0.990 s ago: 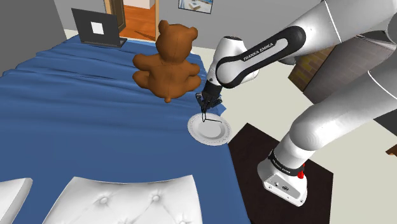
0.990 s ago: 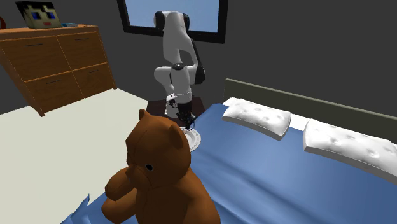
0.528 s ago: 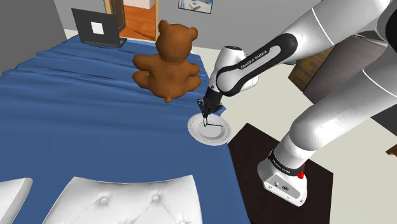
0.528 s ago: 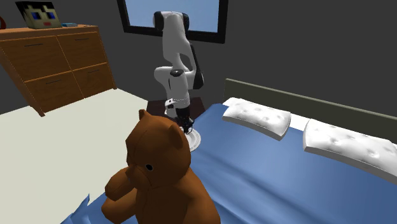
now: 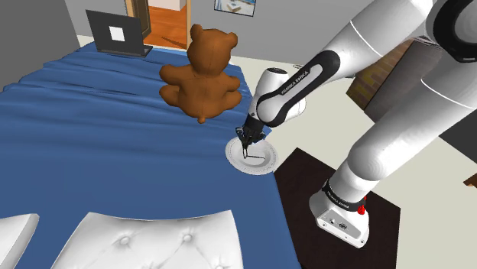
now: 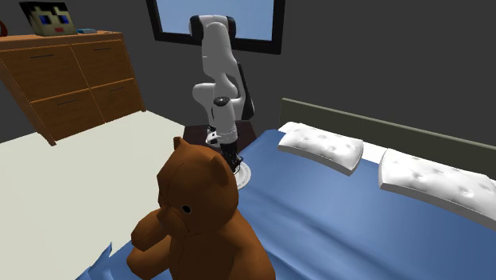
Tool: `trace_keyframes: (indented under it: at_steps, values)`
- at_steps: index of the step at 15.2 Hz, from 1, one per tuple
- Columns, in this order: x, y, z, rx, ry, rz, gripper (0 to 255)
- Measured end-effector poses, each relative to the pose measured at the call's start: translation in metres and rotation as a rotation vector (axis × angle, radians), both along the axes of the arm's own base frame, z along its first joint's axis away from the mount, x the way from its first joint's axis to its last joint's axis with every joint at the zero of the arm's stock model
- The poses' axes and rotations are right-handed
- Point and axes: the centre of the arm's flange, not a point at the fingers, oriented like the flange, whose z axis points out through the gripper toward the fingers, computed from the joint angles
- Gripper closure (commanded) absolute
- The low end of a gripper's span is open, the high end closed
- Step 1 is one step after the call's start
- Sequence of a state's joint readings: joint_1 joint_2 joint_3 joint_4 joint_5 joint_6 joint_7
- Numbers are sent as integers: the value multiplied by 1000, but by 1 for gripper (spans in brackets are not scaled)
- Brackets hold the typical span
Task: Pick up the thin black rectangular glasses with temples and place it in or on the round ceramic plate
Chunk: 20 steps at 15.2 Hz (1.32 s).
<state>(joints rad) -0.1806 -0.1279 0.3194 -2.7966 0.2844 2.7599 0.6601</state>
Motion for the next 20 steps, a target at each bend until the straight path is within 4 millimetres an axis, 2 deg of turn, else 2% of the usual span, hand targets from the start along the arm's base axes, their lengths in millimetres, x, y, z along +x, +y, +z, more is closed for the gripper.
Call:
trace_keyframes:
  at_steps: [3,8,9,15,20]
  values:
    - [1,1,-9,0,0,0,255]
    - [1,1,-11,0,-1,0,255]
    - [1,1,-11,0,-1,0,0]
    - [1,1,-11,0,-1,0,0]
    - [-3,-2,32,0,-2,0,0]
